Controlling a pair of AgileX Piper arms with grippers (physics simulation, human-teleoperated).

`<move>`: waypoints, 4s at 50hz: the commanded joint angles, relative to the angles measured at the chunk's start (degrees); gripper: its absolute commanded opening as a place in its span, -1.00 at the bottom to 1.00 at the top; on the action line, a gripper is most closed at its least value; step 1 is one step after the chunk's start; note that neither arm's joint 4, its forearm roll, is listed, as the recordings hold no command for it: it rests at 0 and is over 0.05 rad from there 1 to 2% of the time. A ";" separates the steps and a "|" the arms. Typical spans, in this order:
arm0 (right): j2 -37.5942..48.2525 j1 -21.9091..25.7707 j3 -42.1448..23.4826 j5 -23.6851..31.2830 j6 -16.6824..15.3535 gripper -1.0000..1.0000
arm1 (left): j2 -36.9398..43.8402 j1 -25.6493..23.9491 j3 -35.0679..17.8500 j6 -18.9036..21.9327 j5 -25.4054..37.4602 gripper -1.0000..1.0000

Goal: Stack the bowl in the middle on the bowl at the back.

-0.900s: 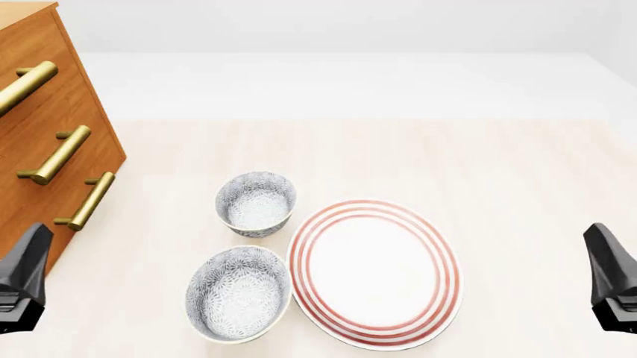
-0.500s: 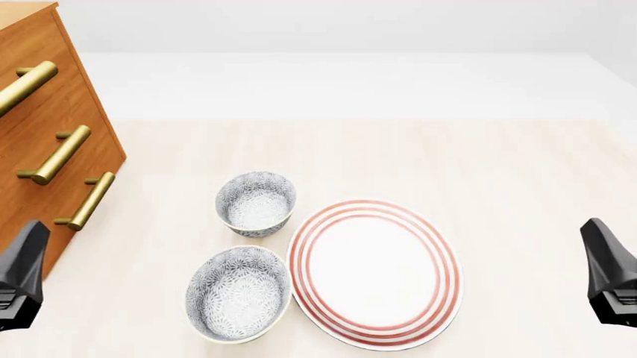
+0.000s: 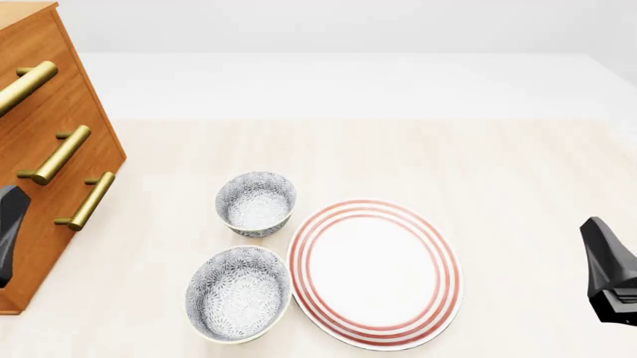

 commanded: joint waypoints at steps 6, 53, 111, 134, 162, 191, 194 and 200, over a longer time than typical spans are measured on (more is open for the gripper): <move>-1.67 -0.12 -0.04 1.47 0.10 1.00 | 14.26 -5.67 -14.07 -3.43 6.03 1.00; -2.37 -0.14 -0.08 2.12 -0.07 1.00 | 66.06 -19.45 -19.03 -16.26 10.26 1.00; -3.31 -0.03 -0.13 3.11 0.01 1.00 | 73.56 -29.33 -7.92 -21.96 -2.15 -1.00; -2.51 0.39 -0.08 2.22 -0.87 1.00 | 50.73 -28.86 -17.37 -22.61 23.37 -1.00; -3.27 0.81 -0.19 2.85 -1.81 1.00 | 37.05 -43.25 -23.97 -30.78 36.43 -1.00; -3.28 1.00 -0.21 2.95 -1.94 1.00 | 35.24 -59.76 -21.14 -32.35 37.30 -1.00; -3.32 0.99 -0.21 2.98 -1.91 1.00 | 35.69 -60.37 -19.67 -31.95 36.75 -1.00; -3.35 1.00 -0.19 3.01 -1.88 1.00 | 36.98 -59.58 -17.51 -29.98 35.94 -1.00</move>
